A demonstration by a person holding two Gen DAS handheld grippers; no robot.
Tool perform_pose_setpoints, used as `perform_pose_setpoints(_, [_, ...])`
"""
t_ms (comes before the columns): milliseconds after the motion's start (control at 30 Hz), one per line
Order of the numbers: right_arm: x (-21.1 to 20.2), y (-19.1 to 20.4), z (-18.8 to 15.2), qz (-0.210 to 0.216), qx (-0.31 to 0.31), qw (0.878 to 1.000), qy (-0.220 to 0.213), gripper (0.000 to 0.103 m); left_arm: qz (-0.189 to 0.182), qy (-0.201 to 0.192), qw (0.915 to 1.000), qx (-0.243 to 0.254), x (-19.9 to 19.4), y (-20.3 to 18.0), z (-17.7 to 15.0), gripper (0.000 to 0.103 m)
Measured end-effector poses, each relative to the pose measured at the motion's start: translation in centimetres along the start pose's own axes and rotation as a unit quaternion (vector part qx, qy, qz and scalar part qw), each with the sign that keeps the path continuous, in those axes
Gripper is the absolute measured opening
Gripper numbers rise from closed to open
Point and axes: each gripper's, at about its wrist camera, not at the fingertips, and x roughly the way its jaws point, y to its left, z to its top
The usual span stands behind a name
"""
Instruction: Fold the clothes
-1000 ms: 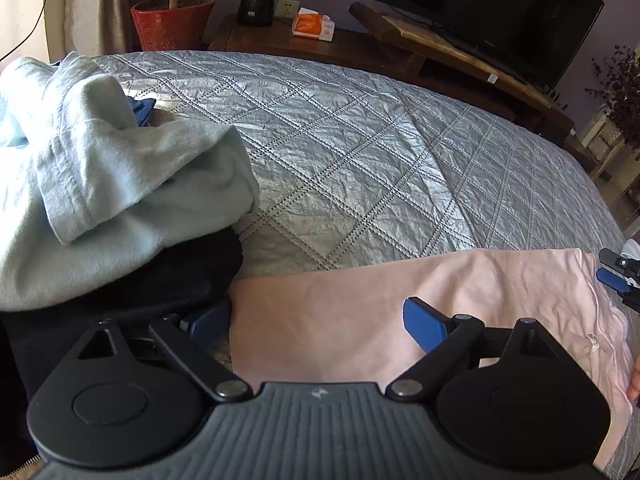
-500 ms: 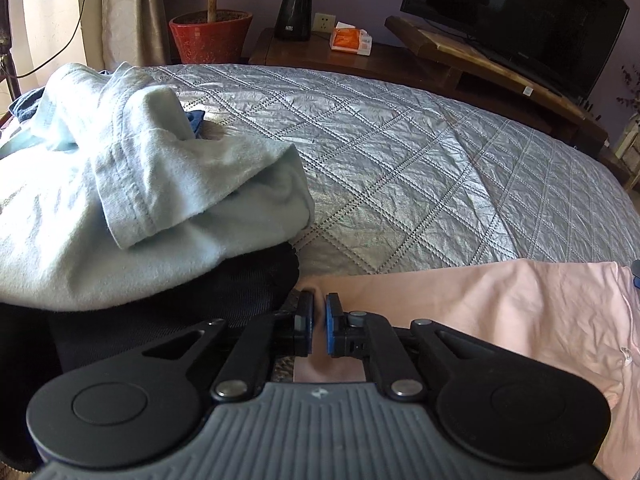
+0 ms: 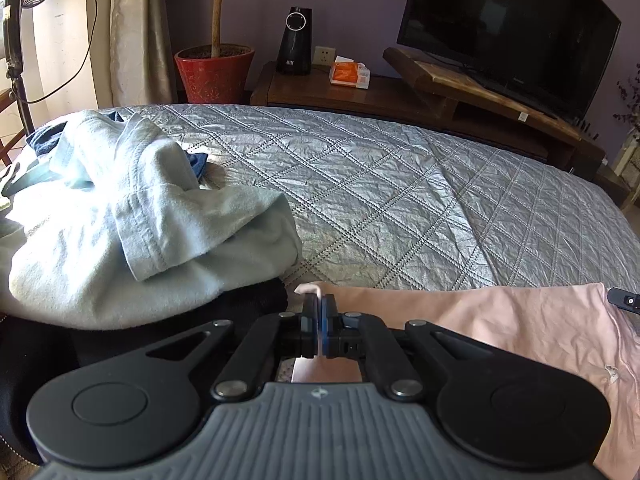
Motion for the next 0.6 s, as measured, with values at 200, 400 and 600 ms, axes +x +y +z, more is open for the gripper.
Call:
perform_pose_setpoints(200, [1.3, 0.1, 1.2, -0.013, -0.030, 0.999, 0.031, 0.069, 0.010, 0.005, 0.9999, -0.005, -0.1, 0.2, -0.5, 0.001])
perform_pose_setpoints(400, [2.0, 0.9, 1.9, -0.024, -0.106, 0.992, 0.056, 0.052, 0.018, 0.012, 0.9997, -0.009, 0.4, 0.4, -0.7, 0.001])
perform_pose_setpoints(600, [2.1, 2.1, 1.3, -0.011, -0.164, 0.984, 0.065, 0.016, 0.022, 0.018, 0.9995, -0.012, 0.7, 0.5, -0.9, 0.001])
